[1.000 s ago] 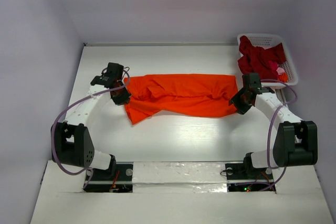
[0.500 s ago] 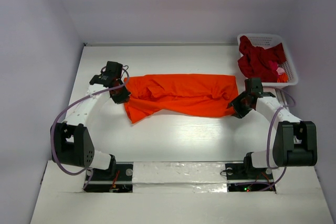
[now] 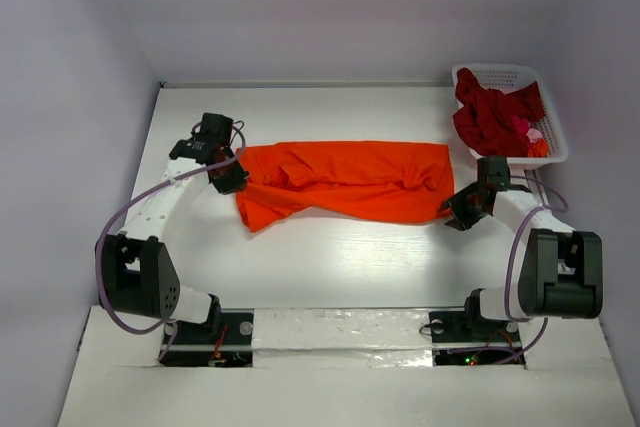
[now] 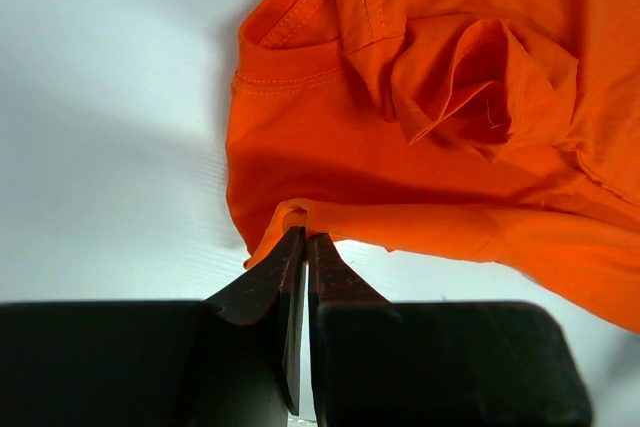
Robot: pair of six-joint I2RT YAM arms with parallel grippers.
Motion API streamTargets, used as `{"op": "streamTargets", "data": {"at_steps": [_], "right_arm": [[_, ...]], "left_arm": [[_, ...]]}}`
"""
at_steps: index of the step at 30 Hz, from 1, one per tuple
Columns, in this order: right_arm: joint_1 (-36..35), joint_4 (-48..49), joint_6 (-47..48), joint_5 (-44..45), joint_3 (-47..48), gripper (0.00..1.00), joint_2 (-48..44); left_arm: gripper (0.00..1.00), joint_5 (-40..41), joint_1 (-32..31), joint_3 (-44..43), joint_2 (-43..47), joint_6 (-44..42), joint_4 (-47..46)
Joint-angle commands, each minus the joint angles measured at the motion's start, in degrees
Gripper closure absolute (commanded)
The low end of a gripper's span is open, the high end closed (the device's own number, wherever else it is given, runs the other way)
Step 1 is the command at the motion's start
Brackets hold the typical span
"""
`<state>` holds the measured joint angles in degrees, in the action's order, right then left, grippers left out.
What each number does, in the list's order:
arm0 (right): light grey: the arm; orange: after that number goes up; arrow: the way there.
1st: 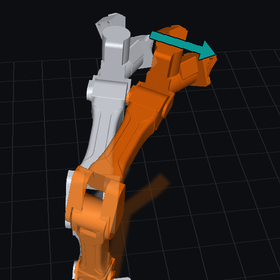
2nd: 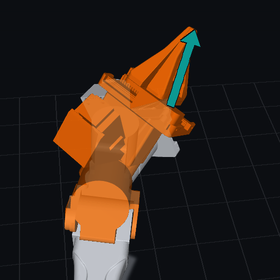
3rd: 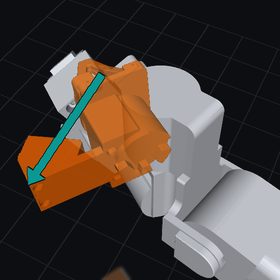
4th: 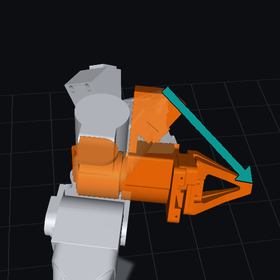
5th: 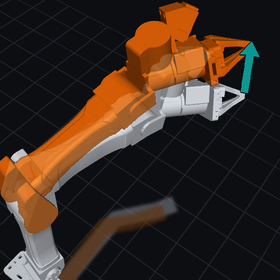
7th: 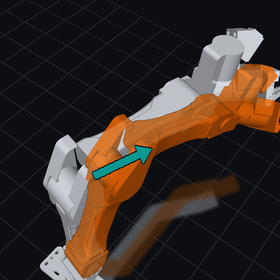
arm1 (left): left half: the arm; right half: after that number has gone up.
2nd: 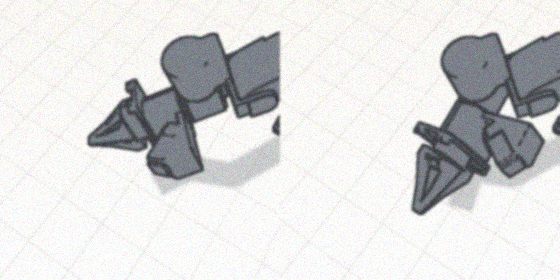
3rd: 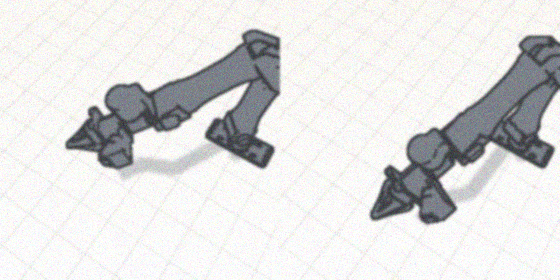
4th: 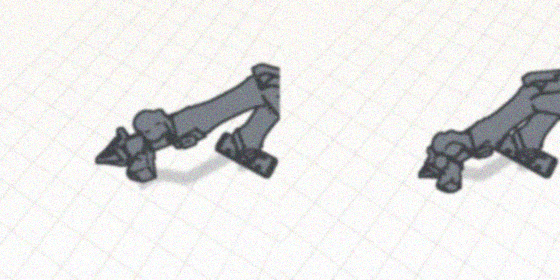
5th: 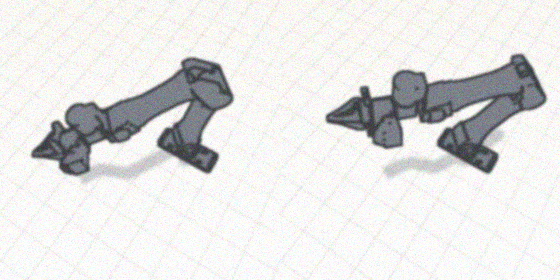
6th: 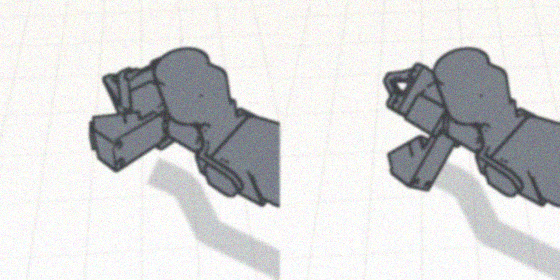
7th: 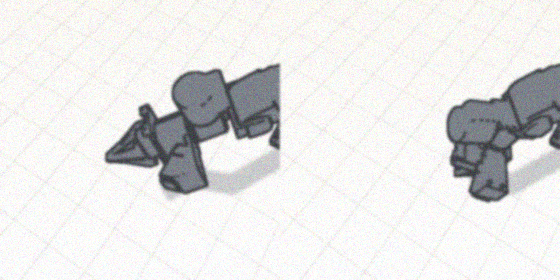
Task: Fold and stack the t-shirts
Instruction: Grap the side of the flattened tshirt closest away from the robot with both arms
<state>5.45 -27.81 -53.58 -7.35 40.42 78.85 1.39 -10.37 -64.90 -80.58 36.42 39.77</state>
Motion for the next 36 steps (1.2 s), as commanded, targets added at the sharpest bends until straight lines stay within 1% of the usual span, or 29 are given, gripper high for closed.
{"op": "streamTargets", "data": {"at_steps": [1, 19, 30, 31, 33, 34, 36], "right_arm": [[0.6, 2.1, 1.2, -0.2, 0.8, 0.55, 0.4], [1.1, 4.1, 2.0, -0.8, 1.7, 0.6, 3.2], [1.1, 2.6, 3.2, -1.1, 5.4, 0.61, 6.8], [1.1, 2.4, 3.3, -1.2, 5.8, 0.62, 7.1], [1.1, 2.3, 3.5, -1.1, 5.9, 0.72, 7.3], [1.1, 2.3, 3.5, -1.1, 5.9, 0.82, 7.2], [1.1, 2.7, 3.4, -1.3, 5.7, 0.89, 7.1]], "left_arm": [[1.0, 0.0, 0.4, -2.2, -0.1, -0.6, 0.8], [1.0, -0.4, 0.9, -2.0, 0.3, -0.4, 1.1], [1.0, -1.0, 0.9, -1.5, 0.8, 0.1, 0.9], [1.0, -1.1, 0.9, -1.5, 0.8, 0.1, 0.9], [1.0, -1.1, 0.9, -1.5, 0.8, 0.1, 0.9], [1.0, -1.0, 0.9, -1.5, 0.7, 0.1, 0.9], [1.0, -1.0, 0.9, -1.5, 0.8, 0.1, 0.9]]}}
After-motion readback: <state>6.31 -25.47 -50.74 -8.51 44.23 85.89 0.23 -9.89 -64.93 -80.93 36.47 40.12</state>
